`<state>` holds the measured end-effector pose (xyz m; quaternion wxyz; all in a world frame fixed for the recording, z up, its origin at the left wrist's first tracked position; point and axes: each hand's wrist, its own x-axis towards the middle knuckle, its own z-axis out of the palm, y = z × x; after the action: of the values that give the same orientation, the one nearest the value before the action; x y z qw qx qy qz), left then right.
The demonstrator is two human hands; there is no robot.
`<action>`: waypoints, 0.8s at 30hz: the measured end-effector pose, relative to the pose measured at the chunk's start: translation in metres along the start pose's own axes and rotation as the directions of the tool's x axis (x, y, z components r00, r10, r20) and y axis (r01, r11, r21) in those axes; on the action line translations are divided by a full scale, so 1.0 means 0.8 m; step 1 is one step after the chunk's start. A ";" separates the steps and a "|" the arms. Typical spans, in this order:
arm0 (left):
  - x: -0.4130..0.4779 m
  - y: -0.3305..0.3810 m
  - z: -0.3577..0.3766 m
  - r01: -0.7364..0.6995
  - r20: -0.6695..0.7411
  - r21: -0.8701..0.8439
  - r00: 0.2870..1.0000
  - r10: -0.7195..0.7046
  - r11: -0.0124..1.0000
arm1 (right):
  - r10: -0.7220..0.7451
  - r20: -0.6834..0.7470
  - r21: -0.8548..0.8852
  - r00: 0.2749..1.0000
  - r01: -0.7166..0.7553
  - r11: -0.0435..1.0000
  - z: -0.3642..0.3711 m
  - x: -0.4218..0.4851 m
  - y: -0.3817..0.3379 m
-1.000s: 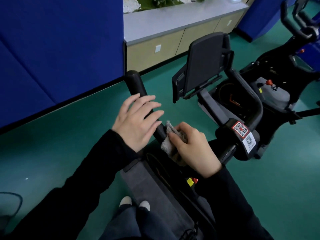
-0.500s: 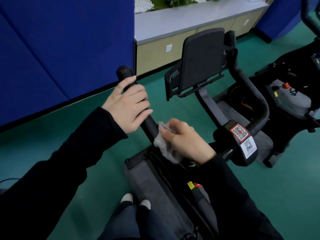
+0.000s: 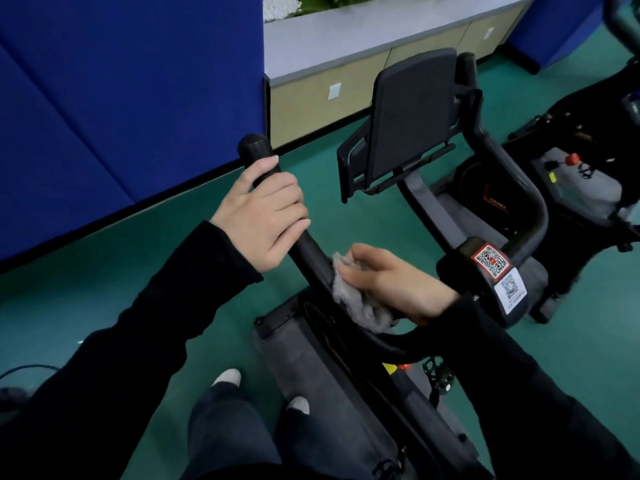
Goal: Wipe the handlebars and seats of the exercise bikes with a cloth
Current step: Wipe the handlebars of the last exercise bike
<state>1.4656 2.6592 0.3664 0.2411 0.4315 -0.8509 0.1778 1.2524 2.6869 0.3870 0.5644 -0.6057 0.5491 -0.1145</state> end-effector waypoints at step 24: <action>0.001 -0.020 0.012 -0.207 -0.115 -0.040 0.973 0.201 0.978 | -0.311 -0.949 -0.310 0.049 -0.314 0.897 0.171 -0.025 -0.001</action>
<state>1.4760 2.6450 0.3604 0.2794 0.3249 -0.8804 0.2031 1.3494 2.7787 0.3513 -0.1276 -0.4650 0.7935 -0.3714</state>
